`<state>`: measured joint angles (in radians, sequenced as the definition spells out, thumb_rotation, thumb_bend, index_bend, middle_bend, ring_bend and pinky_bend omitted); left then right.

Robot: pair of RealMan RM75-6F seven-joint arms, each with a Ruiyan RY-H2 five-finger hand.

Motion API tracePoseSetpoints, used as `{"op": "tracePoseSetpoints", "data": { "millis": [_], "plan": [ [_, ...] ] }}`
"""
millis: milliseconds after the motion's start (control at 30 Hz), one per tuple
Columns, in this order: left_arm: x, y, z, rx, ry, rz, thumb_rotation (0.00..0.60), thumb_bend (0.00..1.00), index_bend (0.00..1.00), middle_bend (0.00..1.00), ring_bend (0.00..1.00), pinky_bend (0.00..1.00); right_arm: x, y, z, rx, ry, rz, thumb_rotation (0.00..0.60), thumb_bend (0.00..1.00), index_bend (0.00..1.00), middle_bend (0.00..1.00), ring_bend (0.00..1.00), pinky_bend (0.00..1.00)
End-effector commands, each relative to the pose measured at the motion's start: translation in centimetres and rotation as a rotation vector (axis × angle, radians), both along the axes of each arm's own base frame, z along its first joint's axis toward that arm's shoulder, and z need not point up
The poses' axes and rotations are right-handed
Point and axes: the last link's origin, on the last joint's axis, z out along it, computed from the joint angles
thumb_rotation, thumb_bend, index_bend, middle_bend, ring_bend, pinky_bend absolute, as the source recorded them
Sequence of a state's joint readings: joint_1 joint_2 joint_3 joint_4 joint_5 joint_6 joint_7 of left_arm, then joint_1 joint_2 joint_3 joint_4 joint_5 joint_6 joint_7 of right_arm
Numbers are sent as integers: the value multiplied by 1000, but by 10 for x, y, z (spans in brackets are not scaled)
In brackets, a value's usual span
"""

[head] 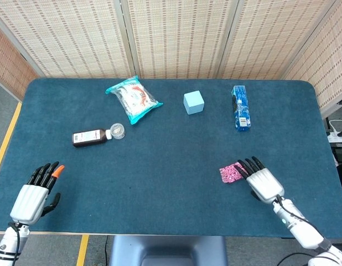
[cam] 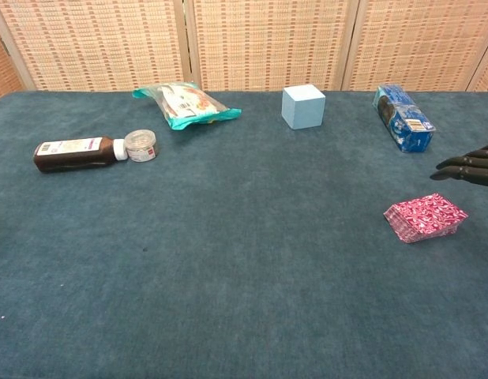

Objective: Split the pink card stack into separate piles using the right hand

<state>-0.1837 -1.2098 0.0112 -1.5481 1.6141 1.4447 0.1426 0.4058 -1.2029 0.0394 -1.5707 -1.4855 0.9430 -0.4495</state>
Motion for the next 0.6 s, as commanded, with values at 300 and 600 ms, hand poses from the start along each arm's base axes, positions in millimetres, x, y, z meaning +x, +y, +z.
{"op": "tracePoseSetpoints", "data": {
  "millis": [300, 600],
  "plan": [
    [0, 1, -2, -8, 6, 6, 600, 468, 0, 0, 0, 116, 5, -26, -31, 32, -18, -34, 600, 212, 0, 0, 0, 0],
    [0, 2, -2, -22, -1, 7, 600, 466, 0, 0, 0, 116, 5, -36, -41, 29, -21, -60, 600, 212, 49, 32, 0, 0]
  ]
}}
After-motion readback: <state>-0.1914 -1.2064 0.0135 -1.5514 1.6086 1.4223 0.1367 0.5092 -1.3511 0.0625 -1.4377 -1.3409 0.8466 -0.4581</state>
